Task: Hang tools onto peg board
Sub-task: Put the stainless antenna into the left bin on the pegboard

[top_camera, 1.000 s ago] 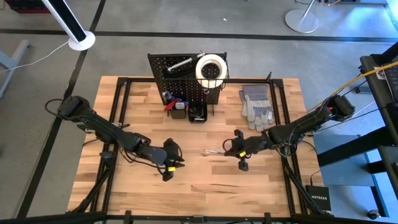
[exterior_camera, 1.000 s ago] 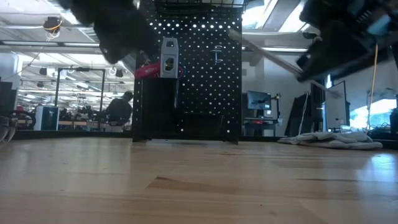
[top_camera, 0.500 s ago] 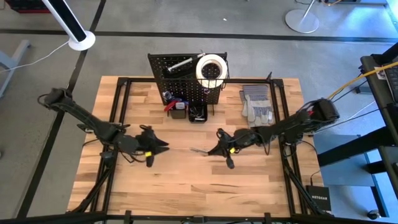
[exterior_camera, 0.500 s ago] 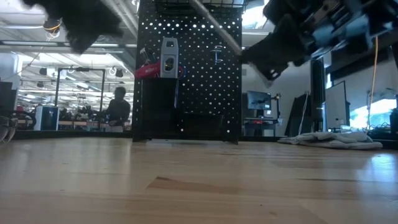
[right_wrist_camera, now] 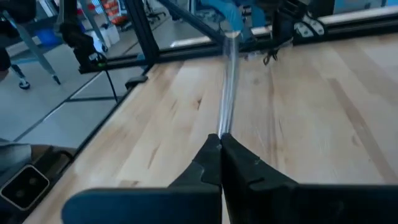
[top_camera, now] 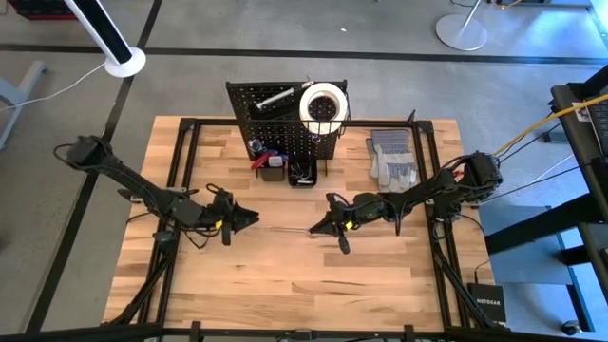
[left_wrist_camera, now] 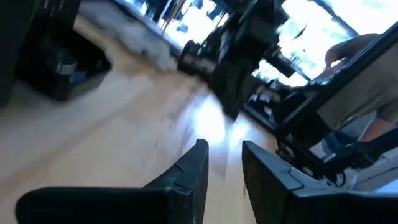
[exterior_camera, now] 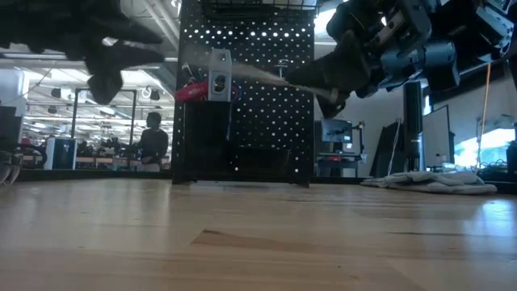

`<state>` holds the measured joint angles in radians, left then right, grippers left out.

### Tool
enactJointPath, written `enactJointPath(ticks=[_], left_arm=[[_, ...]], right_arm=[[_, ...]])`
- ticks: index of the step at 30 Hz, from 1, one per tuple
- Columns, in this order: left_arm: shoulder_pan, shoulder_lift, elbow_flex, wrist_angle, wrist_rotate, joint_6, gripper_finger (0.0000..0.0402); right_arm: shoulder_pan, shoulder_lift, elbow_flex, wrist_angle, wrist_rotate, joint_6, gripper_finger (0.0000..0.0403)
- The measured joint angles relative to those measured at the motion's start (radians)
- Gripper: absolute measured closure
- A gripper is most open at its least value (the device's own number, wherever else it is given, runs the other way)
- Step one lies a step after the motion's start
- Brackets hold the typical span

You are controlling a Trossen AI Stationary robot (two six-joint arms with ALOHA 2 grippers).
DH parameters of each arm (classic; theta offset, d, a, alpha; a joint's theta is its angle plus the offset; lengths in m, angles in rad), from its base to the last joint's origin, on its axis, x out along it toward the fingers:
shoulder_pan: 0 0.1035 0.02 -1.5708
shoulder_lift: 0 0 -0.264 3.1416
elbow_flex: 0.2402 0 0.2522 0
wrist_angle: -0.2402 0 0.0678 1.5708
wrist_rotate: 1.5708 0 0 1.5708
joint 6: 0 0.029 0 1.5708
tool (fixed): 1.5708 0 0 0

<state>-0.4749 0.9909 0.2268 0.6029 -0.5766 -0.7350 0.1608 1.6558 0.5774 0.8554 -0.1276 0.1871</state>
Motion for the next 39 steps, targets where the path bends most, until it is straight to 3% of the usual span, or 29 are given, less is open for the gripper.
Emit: enactJointPath(ticks=[5,10,15,19,23,27,30,34,39], left_arm=[[0.039,0.079,0.014,0.160,0.000,0.142,0.0315],[0.072,0.176,0.081,0.169,0.004,0.245,0.0315],[0.086,0.242,0.100,0.160,0.045,0.242,0.0315],[0.085,0.251,0.100,0.113,0.071,0.210,0.0315],[0.085,0.252,0.100,0.062,0.071,0.174,0.0315],[0.085,0.255,0.100,0.059,0.071,0.172,0.0315],[0.085,0.256,0.100,0.058,0.071,0.173,0.0315],[0.087,0.256,0.100,0.058,0.069,0.195,0.0315],[0.095,0.256,0.100,0.060,0.068,0.206,0.0315]], right_arm=[[0.000,0.000,0.010,0.018,0.016,0.003,0.0402],[0.000,0.000,0.035,0.019,0.040,-0.008,0.0402],[-0.012,0.000,0.040,-0.050,0.038,0.068,0.0399],[0.003,0.000,0.053,-0.101,-0.004,0.140,0.0375],[0.075,0.000,0.128,-0.272,-0.040,0.070,0.0326],[0.140,0.000,0.246,-0.617,0.063,-0.012,0.0270],[0.155,0.002,0.310,-0.809,0.160,0.019,0.0242],[0.169,0.041,0.335,-0.809,0.198,0.167,0.0230],[0.206,0.134,0.359,-0.799,0.235,0.252,0.0245]])
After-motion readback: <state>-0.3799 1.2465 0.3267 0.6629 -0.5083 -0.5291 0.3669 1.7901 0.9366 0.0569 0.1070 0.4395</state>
